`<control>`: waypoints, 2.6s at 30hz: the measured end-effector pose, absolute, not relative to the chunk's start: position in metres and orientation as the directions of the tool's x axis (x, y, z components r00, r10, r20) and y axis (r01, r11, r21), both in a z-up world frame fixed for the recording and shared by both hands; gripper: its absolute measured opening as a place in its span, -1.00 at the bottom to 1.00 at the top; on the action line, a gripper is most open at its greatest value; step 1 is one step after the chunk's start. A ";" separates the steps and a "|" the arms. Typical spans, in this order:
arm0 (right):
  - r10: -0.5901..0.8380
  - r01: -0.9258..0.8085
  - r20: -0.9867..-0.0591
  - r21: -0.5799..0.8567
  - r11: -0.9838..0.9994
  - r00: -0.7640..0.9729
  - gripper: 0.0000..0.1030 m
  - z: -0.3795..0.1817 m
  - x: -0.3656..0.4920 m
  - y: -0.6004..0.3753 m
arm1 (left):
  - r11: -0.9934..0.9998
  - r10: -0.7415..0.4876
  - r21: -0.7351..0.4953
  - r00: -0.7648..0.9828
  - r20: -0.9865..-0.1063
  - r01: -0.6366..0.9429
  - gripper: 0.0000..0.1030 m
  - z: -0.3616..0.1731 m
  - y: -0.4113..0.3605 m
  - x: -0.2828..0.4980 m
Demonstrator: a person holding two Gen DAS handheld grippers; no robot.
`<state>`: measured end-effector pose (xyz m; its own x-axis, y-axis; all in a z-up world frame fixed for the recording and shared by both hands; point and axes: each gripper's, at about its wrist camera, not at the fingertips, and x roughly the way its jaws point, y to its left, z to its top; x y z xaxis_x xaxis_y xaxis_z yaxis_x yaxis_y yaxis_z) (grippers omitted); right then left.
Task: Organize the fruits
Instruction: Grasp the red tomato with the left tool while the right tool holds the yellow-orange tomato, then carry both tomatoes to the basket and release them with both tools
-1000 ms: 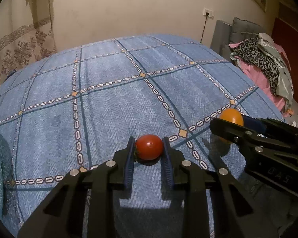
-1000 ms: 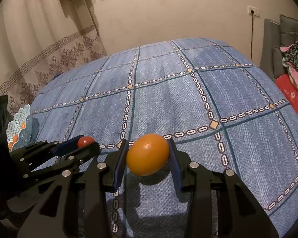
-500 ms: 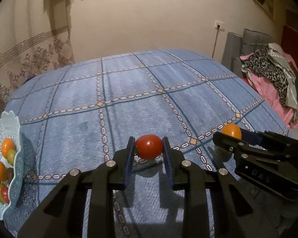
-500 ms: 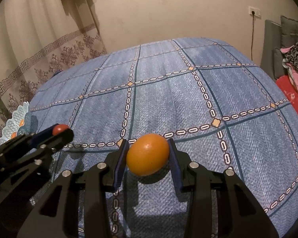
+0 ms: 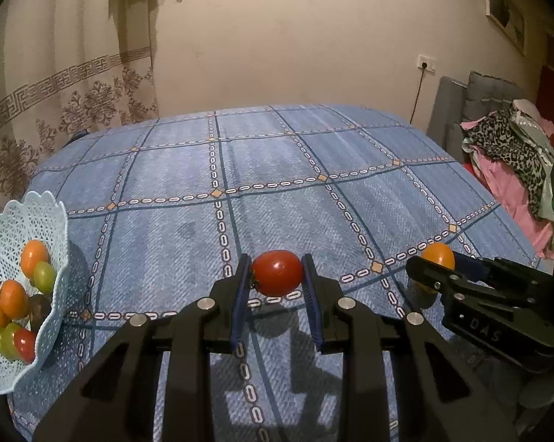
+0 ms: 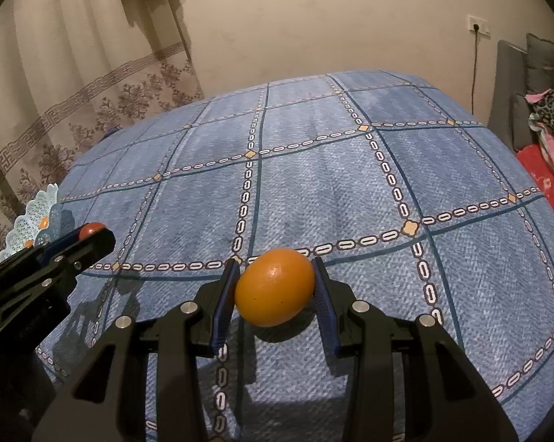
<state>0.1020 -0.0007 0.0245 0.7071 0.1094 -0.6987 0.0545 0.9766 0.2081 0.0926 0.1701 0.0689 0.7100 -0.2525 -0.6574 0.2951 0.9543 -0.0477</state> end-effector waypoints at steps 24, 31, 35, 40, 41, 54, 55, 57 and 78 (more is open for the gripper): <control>0.112 0.035 -0.687 0.197 0.980 0.718 -0.22 0.026 0.099 0.007 | 0.971 -0.231 -0.097 0.758 -0.610 0.218 -0.45 0.085 0.198 0.069; 0.119 0.022 -0.673 0.197 0.980 0.730 -0.22 0.027 0.097 0.010 | 0.976 -0.217 -0.127 0.770 -0.600 0.176 -0.46 0.088 0.215 0.067; 0.120 0.018 -0.671 0.195 0.981 0.732 -0.22 0.027 0.097 0.011 | 0.977 -0.211 -0.138 0.767 -0.606 0.160 -0.46 0.086 0.222 0.066; 0.120 0.021 -0.673 0.197 0.980 0.730 -0.22 0.025 0.097 0.011 | 0.979 -0.203 -0.144 0.780 -0.592 0.145 -0.46 0.090 0.231 0.060; 0.119 0.021 -0.673 0.197 0.980 0.730 -0.22 0.025 0.097 0.011 | 0.979 -0.201 -0.145 0.784 -0.588 0.141 -0.45 0.091 0.234 0.059; 0.127 0.024 -0.672 0.210 0.977 0.729 -0.22 0.027 0.096 0.012 | 0.989 -0.090 -0.150 0.848 -0.522 0.013 -0.45 0.119 0.293 0.039; 0.131 0.022 -0.673 0.213 0.977 0.728 -0.22 0.027 0.096 0.012 | 0.989 -0.070 -0.145 0.851 -0.521 -0.007 -0.45 0.119 0.301 0.038; 0.136 0.015 -0.675 0.213 0.977 0.725 -0.22 0.028 0.095 0.015 | 0.990 -0.039 -0.135 0.853 -0.521 -0.037 -0.45 0.120 0.314 0.037; 0.252 -0.161 -0.646 0.197 0.967 0.721 -0.22 0.065 0.101 0.106 | 0.950 0.082 -0.212 0.836 -0.543 -0.231 0.35 0.120 0.411 0.028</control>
